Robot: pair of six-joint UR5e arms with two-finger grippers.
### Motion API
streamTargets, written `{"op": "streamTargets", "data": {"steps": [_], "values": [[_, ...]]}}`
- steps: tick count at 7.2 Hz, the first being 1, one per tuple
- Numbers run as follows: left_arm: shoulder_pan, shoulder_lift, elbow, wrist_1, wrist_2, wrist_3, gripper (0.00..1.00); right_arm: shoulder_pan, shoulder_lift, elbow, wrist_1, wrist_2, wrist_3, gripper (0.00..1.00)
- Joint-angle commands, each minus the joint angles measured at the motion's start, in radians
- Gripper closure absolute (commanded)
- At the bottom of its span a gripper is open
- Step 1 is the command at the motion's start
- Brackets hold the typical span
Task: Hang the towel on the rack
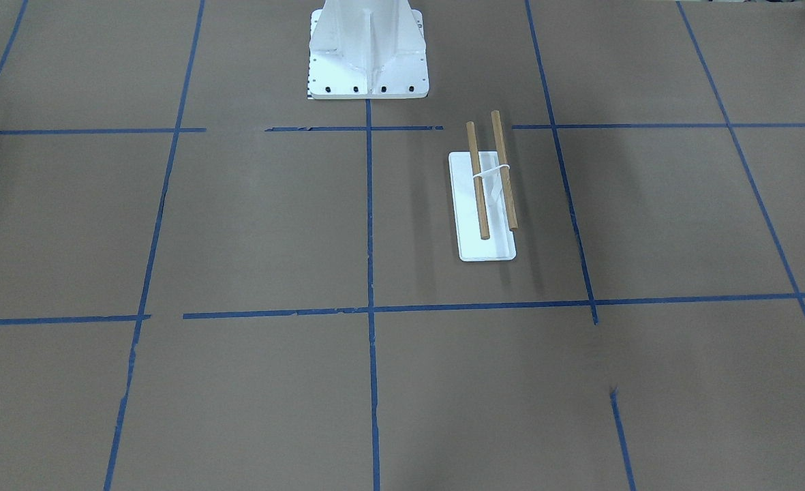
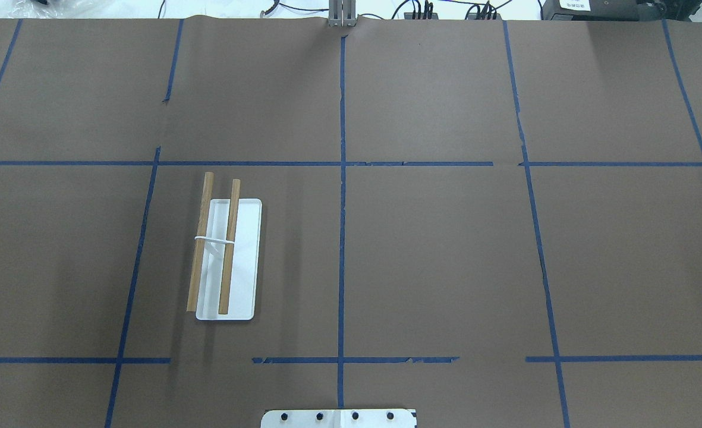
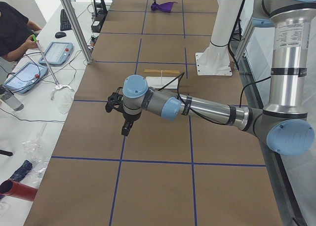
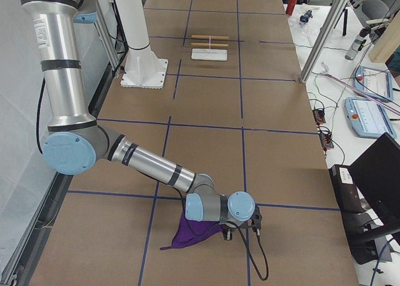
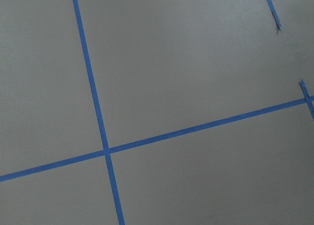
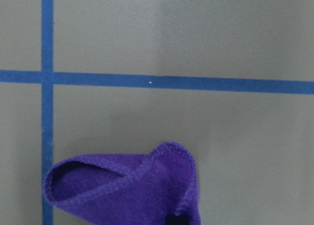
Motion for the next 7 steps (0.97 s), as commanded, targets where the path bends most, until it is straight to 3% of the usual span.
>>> {"op": "streamTargets", "data": {"steps": [1,2,5,7], "values": [[0.001,0.0,-0.001,0.0,-0.002,0.0,0.0,0.022,-0.009,0.045,-0.004,0.046,-0.002,1.0],[0.001,-0.002,-0.001,0.0,-0.002,0.0,0.0,0.053,-0.011,0.074,-0.01,0.066,-0.002,1.0],[0.003,-0.02,0.011,-0.02,-0.003,-0.011,0.0,0.067,-0.032,0.377,-0.266,0.111,0.003,1.0],[0.07,-0.101,0.016,-0.081,0.0,-0.389,0.0,0.04,-0.025,0.594,-0.395,0.123,0.136,1.0]]}}
